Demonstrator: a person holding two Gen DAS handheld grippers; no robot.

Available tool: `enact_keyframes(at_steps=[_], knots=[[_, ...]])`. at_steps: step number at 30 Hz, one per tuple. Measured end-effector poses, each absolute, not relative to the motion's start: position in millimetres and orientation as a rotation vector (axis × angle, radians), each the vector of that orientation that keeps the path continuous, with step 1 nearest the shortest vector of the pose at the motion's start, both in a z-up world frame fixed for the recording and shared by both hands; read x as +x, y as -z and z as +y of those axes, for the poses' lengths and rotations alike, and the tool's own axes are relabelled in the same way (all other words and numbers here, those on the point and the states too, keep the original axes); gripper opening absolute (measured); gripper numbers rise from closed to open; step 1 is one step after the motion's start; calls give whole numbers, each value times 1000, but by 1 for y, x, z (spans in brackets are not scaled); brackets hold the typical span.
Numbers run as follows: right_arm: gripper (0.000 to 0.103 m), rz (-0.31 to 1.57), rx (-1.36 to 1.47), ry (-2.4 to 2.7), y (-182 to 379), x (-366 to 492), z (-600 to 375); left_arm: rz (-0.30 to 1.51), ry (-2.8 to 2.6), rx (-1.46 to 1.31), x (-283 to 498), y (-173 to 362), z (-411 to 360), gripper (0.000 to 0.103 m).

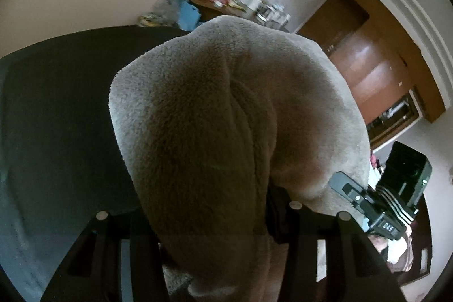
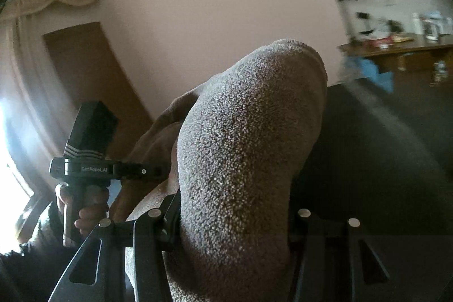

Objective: Fold clothes

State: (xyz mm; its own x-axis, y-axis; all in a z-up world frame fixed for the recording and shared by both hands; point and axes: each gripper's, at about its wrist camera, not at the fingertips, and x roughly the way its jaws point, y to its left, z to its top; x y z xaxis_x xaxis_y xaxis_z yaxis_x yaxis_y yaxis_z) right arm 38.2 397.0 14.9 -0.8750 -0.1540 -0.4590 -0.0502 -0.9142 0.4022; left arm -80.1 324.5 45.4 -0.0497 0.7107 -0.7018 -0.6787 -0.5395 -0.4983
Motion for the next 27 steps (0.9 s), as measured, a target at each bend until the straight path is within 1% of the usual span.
enact_keyframes(at_steps=[6,11,13,14,15,16,17,18,19,21,25,26,27], knots=[[52,-713,839,2996,9,40,427,26,-1742,-1271,-114,-16,395,52],[53,-767,958,2988,32,52,477,52,-1741,-1288,-108,8,399,52],[56,-786,974,2983,39,57,485,54,-1743,-1286,-113,9,399,60],[58,-798,982,2981,41,56,495,58,-1761,-1288,-119,7,407,69],[64,-814,992,2982,43,55,506,65,-1782,-1288,-124,5,412,75],[70,-825,998,2988,45,54,510,78,-1811,-1280,-122,5,410,85],[73,-819,1001,2999,46,53,514,91,-1837,-1272,-120,5,408,90],[78,-806,1004,3015,47,52,519,100,-1852,-1263,-119,4,407,92],[81,-784,1007,3037,47,54,519,108,-1868,-1253,-118,4,406,93],[82,-702,1013,3101,44,57,517,135,-1926,-1230,-112,-1,401,96],[84,-492,1008,3245,30,69,503,184,-2060,-1147,-94,-11,383,97],[85,-463,1006,3269,28,75,496,189,-2087,-1123,-87,-13,374,98],[87,-449,1009,3289,28,80,492,194,-2111,-1101,-81,-15,365,103]])
